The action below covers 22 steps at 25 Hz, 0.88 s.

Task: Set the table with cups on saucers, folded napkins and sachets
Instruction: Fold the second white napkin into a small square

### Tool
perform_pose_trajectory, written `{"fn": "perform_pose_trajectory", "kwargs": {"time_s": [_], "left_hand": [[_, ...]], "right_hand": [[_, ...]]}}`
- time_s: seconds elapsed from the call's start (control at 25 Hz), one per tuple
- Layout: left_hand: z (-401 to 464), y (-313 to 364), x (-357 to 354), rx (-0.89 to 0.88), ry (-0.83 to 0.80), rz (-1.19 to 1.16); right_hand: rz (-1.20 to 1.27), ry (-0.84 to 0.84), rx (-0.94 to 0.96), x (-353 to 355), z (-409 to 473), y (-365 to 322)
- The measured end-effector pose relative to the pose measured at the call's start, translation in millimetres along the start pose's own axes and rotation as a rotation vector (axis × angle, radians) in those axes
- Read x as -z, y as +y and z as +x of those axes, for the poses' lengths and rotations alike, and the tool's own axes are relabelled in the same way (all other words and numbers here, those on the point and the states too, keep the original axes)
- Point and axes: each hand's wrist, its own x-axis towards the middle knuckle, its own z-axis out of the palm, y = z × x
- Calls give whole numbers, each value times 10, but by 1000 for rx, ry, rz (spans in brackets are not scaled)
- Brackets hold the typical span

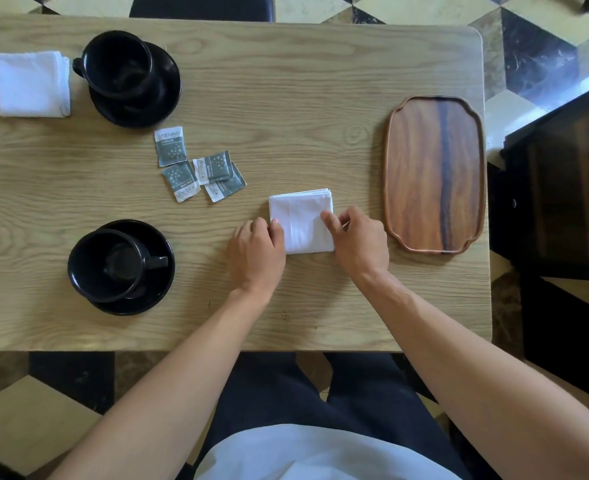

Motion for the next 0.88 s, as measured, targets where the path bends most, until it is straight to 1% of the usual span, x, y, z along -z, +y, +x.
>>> {"fn": "perform_pose_trajectory", "kwargs": {"time_s": [0.08,0.12,0.16,0.2,0.24,0.28,0.32,0.36,0.44,0.56,0.68,0.8,0.88], "left_hand": [[-30,3,-7,-2,56,-33],[-34,-6,-19,-37,110,-16],[-31,-19,-38,-101,161,31],[-17,-30,-63,-196,185,89],[8,-32,-98,-295,174,132],[31,-34,-145,-377,135,155],[52,-37,-188,-435,84,168],[71,-49,-228,-471,35,182],[111,-101,-291,-496,-36,237],[181,-177,-349,-507,-96,348],[179,-166,-338,-488,-149,417],[172,-88,-224,-471,-201,352],[131,-48,-73,-403,-217,169]], "right_hand": [[103,106,67,5,-45,-29],[137,182,175,0,-68,-38],[119,248,328,-18,-83,-41],[38,278,478,-53,-93,-38],[-68,260,602,-90,-90,-26],[-168,204,676,-126,-70,-5],[-251,129,698,-157,-40,21],[-320,63,690,-179,-4,52],[-412,-15,663,-192,84,142],[-488,-43,660,-211,196,228],[-518,-77,616,-232,198,223],[-510,-99,571,-179,157,141],[-421,-48,465,-94,80,40]]}}
